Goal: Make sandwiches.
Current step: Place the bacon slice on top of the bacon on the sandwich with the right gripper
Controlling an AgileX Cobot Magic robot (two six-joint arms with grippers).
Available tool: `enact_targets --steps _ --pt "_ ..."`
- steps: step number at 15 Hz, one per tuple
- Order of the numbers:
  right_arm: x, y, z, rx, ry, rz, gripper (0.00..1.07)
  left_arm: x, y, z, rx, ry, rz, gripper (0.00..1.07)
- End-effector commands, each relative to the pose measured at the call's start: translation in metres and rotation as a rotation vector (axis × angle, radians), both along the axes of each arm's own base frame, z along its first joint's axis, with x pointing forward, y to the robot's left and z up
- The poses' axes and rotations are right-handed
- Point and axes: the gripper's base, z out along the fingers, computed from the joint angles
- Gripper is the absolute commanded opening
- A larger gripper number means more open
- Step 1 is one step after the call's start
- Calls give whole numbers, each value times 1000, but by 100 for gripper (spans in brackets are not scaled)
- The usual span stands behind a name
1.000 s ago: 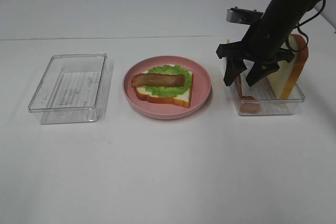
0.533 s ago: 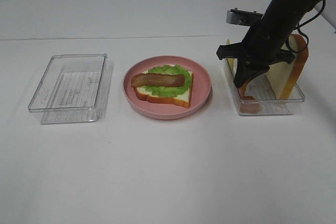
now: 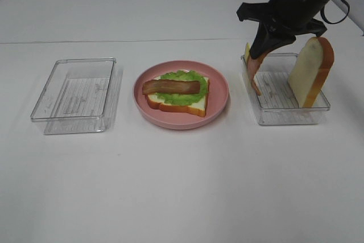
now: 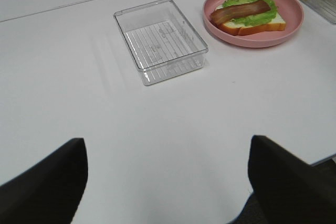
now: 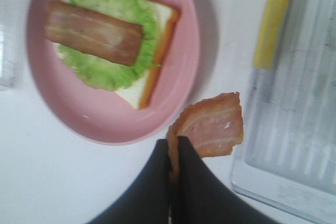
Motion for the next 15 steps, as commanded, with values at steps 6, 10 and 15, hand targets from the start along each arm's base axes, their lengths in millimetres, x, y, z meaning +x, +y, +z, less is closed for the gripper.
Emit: enact_targets --steps 6,10,15 --pt "0 35 24 445 -82 123 0 -2 1 0 -17 -26 4 79" --pt "7 64 5 612 -61 131 0 -2 1 0 -17 -26 4 79" --pt "15 112 -50 654 -9 22 0 -2 1 0 -17 -26 4 79"
